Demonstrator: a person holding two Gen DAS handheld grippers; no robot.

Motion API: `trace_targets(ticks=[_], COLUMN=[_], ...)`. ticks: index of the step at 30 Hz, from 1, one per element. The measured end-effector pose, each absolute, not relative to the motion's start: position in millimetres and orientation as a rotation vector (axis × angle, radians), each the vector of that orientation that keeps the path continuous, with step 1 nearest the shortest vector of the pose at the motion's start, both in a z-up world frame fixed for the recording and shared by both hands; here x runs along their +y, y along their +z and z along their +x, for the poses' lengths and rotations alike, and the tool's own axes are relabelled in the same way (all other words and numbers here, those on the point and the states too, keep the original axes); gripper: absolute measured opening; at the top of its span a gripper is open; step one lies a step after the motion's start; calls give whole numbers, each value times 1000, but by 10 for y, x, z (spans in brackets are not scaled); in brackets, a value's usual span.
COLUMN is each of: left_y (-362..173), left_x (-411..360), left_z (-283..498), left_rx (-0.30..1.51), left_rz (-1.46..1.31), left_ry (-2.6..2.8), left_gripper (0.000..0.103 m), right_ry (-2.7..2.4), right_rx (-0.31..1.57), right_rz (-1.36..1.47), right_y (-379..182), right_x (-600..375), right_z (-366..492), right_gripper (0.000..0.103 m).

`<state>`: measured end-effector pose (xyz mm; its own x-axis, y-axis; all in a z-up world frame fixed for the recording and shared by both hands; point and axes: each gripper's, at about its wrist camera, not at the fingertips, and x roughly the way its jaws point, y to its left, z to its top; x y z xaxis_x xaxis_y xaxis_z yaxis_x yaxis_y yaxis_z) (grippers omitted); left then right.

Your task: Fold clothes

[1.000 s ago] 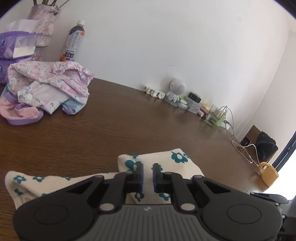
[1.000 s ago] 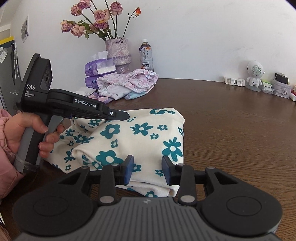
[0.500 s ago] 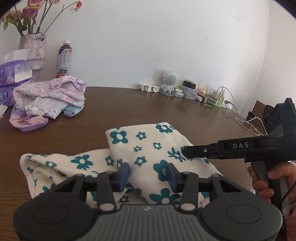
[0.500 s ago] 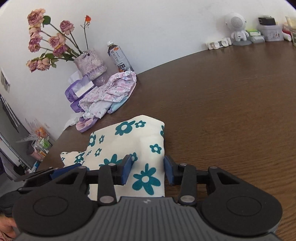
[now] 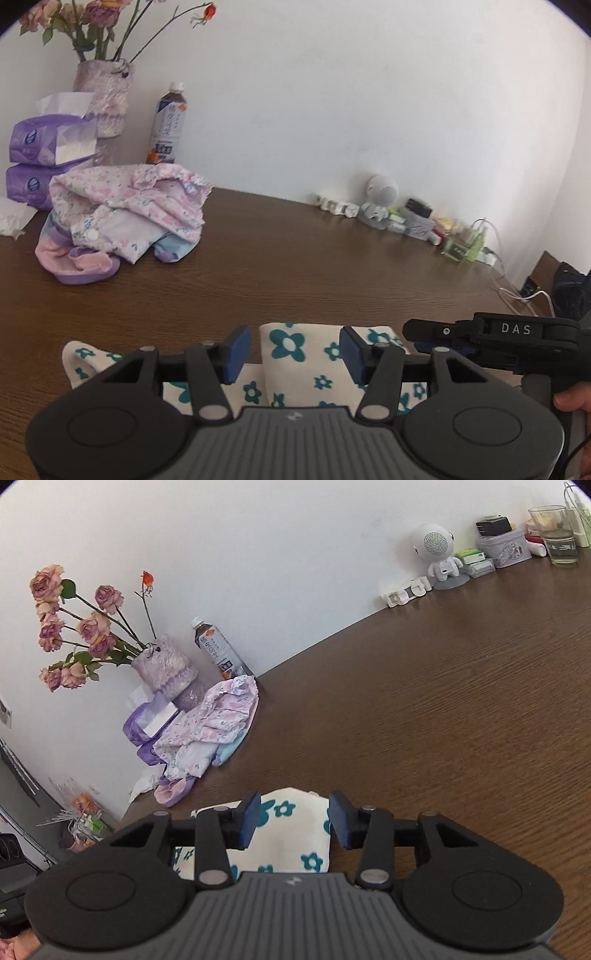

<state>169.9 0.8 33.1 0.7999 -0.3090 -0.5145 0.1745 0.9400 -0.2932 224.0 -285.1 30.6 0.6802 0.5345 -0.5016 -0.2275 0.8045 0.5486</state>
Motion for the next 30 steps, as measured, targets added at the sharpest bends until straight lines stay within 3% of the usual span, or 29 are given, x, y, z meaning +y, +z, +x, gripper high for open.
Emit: trace_targets(ticks=[4, 6, 8, 9, 12, 14, 16, 21, 24, 26, 30], left_y=[201, 151, 116, 102, 91, 121, 159, 155, 83, 44, 31], left_x=[-50, -69, -43, -25, 8, -2, -31, -115, -132, -121, -106], left_z=[1765, 1765, 1757, 1757, 1745, 1690, 1621, 1508, 1532, 1544, 1523], left_rx=[608, 608, 596, 595, 593, 570, 547, 543, 571, 576, 565], left_rz=[-262, -267, -295, -310, -334, -332, -318, -288, -281, -282, -280], left_ry=[-268, -282, -285, -286, -284, -259, -254, -260, -267, -277, -282], left_gripper=[52, 41, 23, 22, 22, 43, 53, 53, 46, 42, 42], right_ry=[432, 436, 440, 442, 455, 451, 439, 443, 459, 463, 464], right_rx=[750, 743, 733, 728, 705, 689, 678, 676, 700, 710, 699], right_rz=[495, 490, 483, 479, 468, 484, 497, 513, 500, 477, 439], right_y=[153, 130, 113, 104, 111, 120, 129, 114, 67, 44, 47], right_x=[-2745, -2720, -2696, -2684, -2674, -2726, -2794, -2879, -2826, -2773, -2720], right_z=[2381, 2369, 2348, 2338, 2298, 2267, 2228, 2097, 2073, 2071, 2037], right_gripper=[41, 32, 14, 13, 12, 22, 34, 35, 34, 25, 23])
